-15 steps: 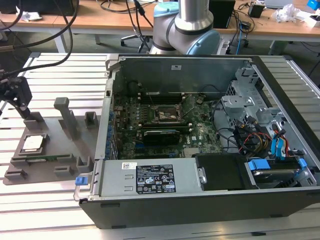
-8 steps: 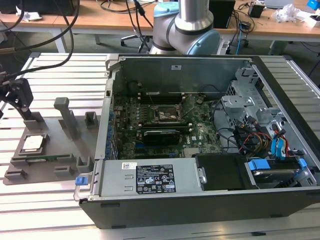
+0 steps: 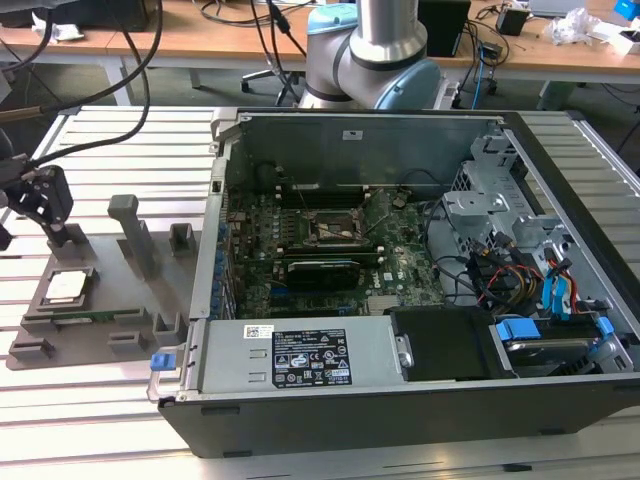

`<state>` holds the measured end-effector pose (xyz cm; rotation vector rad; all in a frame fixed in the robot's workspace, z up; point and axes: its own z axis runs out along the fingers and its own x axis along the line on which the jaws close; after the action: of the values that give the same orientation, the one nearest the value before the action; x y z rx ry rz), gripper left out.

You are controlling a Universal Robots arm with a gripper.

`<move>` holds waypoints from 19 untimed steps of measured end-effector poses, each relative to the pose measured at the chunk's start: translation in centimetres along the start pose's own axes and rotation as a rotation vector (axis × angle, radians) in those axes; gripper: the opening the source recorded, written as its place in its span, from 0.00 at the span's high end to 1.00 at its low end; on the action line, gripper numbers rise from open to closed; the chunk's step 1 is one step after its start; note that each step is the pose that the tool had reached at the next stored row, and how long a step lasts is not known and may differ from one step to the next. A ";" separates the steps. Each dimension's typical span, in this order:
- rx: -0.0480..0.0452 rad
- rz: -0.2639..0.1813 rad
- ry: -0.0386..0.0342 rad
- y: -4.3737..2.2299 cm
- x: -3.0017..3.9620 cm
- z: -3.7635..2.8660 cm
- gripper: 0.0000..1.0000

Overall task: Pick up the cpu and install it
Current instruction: 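Pick up the cpu and move it towards the insertion slot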

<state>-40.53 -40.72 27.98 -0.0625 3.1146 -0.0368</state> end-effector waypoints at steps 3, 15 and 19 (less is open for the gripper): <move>-0.0002 -0.002 -0.0002 -0.02 -0.08 0.14 0.32; -0.0001 -0.002 -0.0002 -0.14 -0.35 0.74 0.32; -0.0001 -0.002 -0.0001 -0.15 -0.34 0.92 0.32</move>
<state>-40.15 -40.88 27.07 -0.0657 3.1144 -0.0367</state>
